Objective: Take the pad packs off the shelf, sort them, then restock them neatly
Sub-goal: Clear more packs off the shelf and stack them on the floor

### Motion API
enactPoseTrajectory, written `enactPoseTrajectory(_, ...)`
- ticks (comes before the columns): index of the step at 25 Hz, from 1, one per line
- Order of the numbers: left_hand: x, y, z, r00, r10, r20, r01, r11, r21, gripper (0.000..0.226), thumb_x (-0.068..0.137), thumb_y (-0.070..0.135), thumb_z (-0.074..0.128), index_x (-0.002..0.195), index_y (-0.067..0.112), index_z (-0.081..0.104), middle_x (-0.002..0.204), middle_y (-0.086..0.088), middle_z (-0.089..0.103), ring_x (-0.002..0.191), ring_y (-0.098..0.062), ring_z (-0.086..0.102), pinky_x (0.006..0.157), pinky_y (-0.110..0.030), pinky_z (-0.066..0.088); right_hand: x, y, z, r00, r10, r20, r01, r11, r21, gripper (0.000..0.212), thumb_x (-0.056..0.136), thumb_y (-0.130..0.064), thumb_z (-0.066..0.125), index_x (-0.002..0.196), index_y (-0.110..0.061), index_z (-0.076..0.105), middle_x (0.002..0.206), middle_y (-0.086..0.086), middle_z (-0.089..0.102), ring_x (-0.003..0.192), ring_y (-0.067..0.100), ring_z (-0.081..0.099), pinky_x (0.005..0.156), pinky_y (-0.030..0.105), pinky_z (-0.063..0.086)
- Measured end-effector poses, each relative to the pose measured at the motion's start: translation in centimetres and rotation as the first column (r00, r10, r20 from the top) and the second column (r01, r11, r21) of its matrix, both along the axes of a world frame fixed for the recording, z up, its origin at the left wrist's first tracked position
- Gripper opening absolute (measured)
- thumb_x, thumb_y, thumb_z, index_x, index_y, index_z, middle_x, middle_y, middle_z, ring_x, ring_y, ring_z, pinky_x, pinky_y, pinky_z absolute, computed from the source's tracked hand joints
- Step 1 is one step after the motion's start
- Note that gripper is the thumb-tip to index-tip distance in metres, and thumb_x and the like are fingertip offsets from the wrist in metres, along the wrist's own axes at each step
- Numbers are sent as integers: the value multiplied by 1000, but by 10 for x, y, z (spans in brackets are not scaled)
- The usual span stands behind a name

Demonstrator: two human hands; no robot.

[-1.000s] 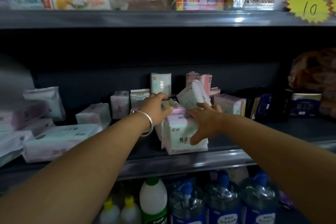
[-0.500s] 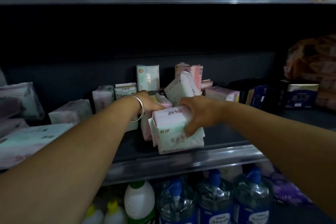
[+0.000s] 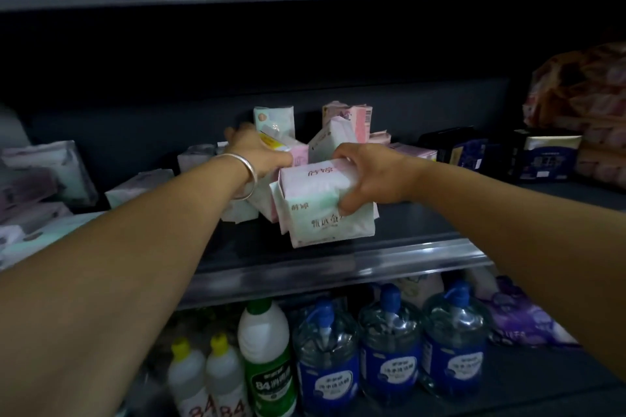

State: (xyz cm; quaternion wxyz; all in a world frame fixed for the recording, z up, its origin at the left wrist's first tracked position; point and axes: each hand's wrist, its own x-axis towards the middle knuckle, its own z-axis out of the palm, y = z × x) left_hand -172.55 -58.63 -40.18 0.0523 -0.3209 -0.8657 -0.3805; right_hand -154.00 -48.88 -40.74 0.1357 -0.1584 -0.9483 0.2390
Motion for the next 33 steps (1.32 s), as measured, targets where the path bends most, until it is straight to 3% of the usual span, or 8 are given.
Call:
enactPoseTrajectory(5,38,-64,7,987,5,-160,1,999,34,78,70,33,75,137,18,38,133,-13,34,124,-30,40,105,-39,38,32,-31,-4,999,31,27,-31,999,-8,50,66,-21,83,105,-15,51,99,3,58,85,17,57,66,29,50)
enactPoseTrajectory(10,90,-134,-22,973,-38,-226,21,997,-80,66,74,30,73,133,21,45,133,-11,34,124,-27,38,104,-32,35,63,-79,-46,969,143,201,-136,990,-50,48,68,-23,83,105,-15,55,103,2,61,93,18,60,81,36,53)
enactPoseTrajectory(15,142,-190,-93,988,-72,-140,38,971,-234,90,47,52,66,130,23,47,130,-10,36,125,-26,38,107,-29,31,88,-111,-131,904,201,377,-186,980,-76,52,66,-28,84,107,-15,55,107,2,61,94,19,60,75,31,53)
enactPoseTrajectory(19,167,-206,-167,989,-138,-60,97,891,-444,109,32,62,53,133,19,46,129,-12,37,123,-28,35,109,-31,29,100,-117,-204,863,185,471,-175,982,-64,58,65,-34,84,109,-14,51,107,2,55,94,19,55,70,26,48)
enactPoseTrajectory(22,162,-206,-236,976,-217,3,176,784,-595,99,52,49,78,137,17,41,131,-12,36,124,-30,33,108,-36,29,96,-113,-260,846,152,511,-147,988,-49,62,66,-37,83,112,-13,49,111,3,53,97,19,52,74,28,45)
enactPoseTrajectory(24,157,-203,-280,966,-258,-1,188,709,-680,88,65,39,79,139,18,37,135,-9,32,127,-28,29,105,-36,27,88,-110,-294,846,129,517,-136,990,-25,64,68,-37,82,114,-11,46,116,6,51,102,20,50,77,28,44)
enactPoseTrajectory(29,140,-184,-355,940,-290,-178,37,606,-795,83,67,39,75,136,17,36,137,-9,28,126,-28,27,98,-38,27,69,-98,-361,847,64,527,-89,996,22,78,68,-38,80,127,-9,38,127,11,43,118,26,40,93,32,39)
enactPoseTrajectory(33,134,-168,-398,907,-301,-295,-75,573,-816,81,56,34,82,124,8,47,126,-14,42,113,-31,42,90,-41,34,59,-92,-391,860,54,507,-62,998,-1,77,70,-35,80,129,-11,37,128,8,41,119,23,36,95,30,37)
